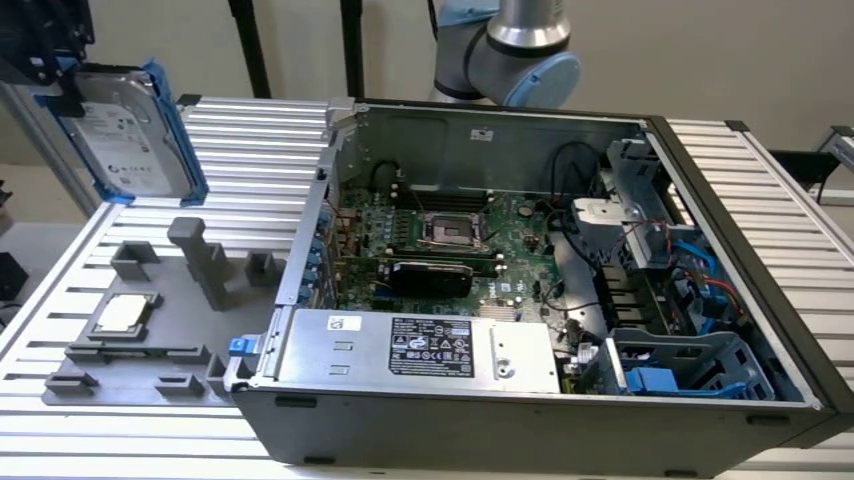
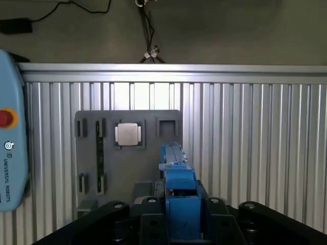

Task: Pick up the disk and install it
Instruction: 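Pick up the disk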

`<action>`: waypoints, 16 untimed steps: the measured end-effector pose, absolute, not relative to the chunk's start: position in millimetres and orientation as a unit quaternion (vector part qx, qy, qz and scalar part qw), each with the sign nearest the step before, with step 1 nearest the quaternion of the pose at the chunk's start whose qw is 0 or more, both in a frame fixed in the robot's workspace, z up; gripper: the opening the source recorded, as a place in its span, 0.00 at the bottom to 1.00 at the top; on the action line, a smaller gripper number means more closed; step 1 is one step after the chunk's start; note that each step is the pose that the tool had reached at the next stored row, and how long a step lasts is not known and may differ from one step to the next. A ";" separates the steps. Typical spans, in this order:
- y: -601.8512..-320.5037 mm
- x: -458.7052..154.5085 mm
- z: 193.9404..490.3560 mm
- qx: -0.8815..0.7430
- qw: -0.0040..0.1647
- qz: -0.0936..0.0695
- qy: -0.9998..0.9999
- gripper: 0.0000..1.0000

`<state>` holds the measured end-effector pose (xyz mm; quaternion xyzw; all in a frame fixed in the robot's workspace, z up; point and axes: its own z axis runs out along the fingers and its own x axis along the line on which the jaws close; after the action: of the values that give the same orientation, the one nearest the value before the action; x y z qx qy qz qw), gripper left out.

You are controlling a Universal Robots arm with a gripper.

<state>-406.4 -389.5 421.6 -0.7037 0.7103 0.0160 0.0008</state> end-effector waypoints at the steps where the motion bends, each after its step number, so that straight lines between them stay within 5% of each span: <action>1: -389.5 -400.2 427.8 -0.704 0.001 0.016 0.710 0.32; 16: -389.6 -331.5 478.0 -0.704 0.004 0.023 0.710 0.32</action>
<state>-331.5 -389.6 478.0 -0.7037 0.7101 0.0228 0.0037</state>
